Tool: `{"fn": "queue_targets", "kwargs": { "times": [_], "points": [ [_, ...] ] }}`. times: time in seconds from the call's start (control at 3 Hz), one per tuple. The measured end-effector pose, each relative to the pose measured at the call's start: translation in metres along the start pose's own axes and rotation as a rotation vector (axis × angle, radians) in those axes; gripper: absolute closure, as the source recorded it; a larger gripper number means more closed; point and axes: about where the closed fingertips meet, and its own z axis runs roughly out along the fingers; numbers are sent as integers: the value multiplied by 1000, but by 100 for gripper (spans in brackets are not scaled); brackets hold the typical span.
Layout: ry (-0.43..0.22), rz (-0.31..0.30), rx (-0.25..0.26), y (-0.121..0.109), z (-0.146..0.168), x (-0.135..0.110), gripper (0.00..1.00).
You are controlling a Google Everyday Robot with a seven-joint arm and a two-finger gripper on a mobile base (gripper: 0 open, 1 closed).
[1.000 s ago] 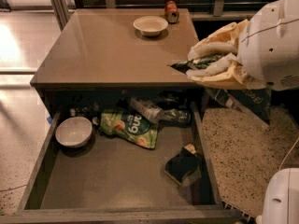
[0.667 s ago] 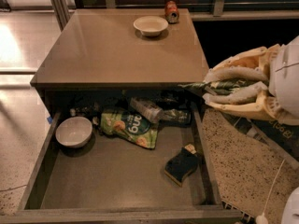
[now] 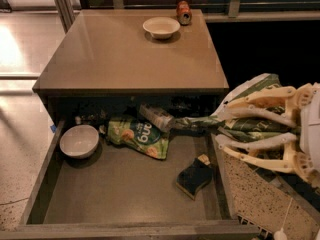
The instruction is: Place green jalapeno chip bag into top drawer
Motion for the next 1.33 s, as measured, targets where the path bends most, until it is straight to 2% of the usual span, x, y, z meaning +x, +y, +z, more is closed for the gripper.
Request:
{"fn": "queue_targets", "kwargs": {
  "times": [0.33,0.67,1.33],
  "points": [
    [-16,-14,-2,-2,3,-4,100],
    [-71,-62,-27,-3,22,-15,100],
    [-128,-112,-112,4,67,-31,100]
  ]
}}
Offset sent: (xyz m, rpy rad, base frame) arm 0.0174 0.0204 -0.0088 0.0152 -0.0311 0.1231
